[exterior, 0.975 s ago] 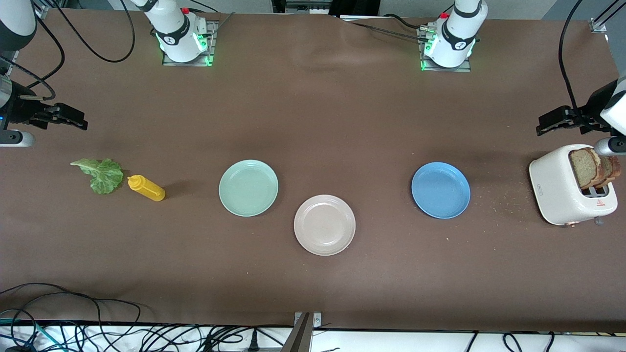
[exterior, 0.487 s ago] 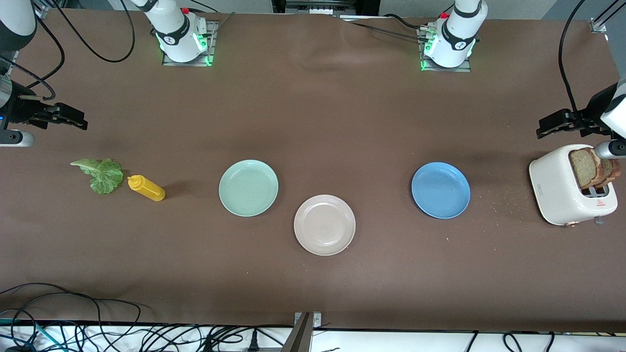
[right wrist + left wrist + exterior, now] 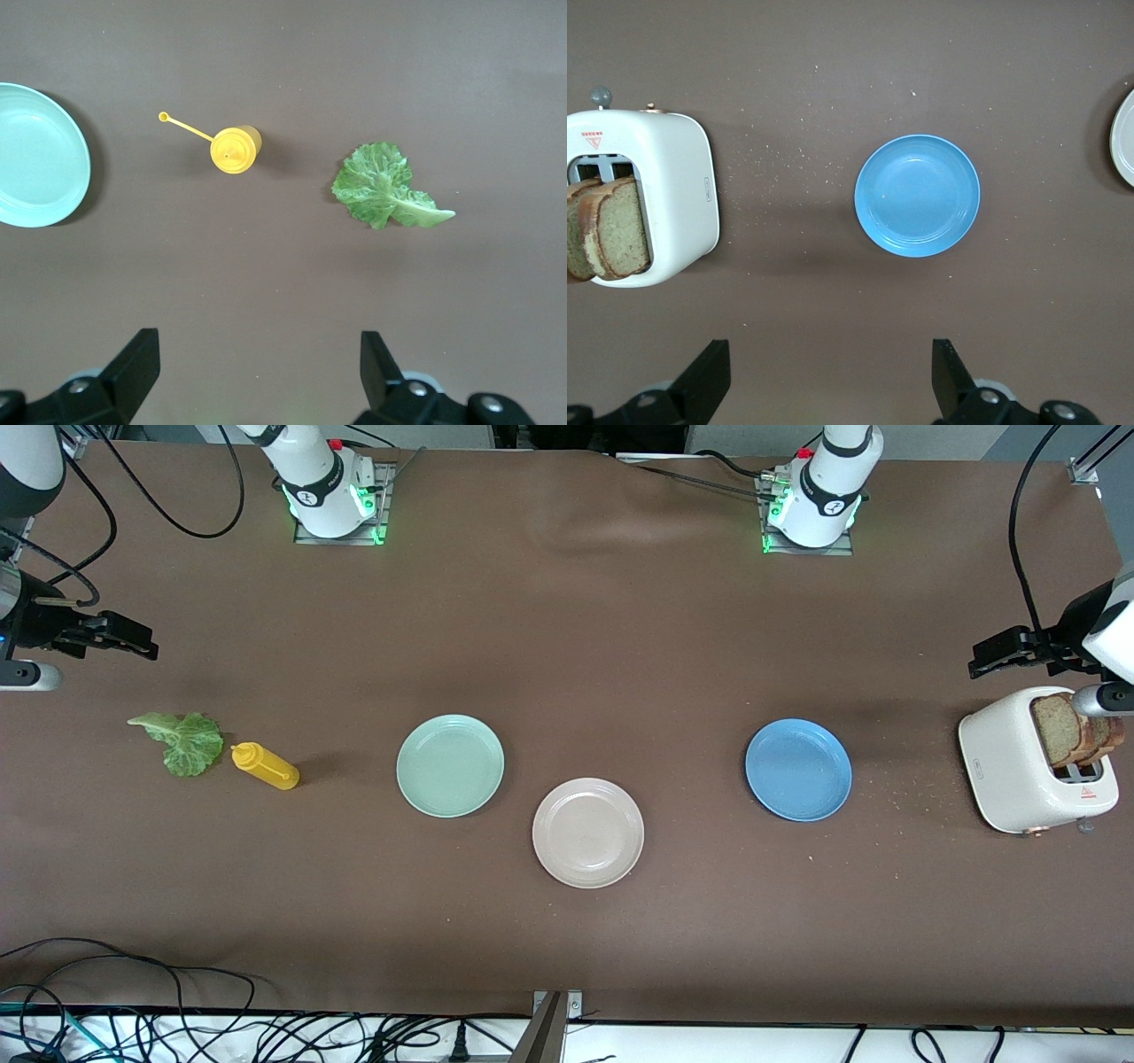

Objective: Make sandwich on beige plate with both arms

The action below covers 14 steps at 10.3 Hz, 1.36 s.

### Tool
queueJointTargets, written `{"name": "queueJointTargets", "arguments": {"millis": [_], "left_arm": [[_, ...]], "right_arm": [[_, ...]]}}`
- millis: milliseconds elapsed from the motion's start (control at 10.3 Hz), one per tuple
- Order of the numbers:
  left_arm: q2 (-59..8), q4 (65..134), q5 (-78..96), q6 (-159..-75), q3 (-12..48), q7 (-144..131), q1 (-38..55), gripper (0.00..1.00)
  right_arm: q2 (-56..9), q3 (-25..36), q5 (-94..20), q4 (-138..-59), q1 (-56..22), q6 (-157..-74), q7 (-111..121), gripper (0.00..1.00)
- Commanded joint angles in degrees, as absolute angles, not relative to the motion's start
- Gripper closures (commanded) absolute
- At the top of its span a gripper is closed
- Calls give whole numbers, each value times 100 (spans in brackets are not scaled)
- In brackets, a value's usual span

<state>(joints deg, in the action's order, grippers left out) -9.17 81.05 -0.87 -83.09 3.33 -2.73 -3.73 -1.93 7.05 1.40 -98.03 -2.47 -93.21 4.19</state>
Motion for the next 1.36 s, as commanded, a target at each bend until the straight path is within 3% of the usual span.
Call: {"name": "queueJointTargets", "arguments": {"millis": [0, 1267], "left_arm": [[-967, 7998, -123, -8323, 334, -185, -369, 0], [-967, 8015, -272, -8306, 352, -141, -360, 0]], "right_arm": [[-220, 703, 105, -9721, -220, -9237, 431, 0], [-220, 721, 105, -9721, -211, -9220, 439, 0]]}}
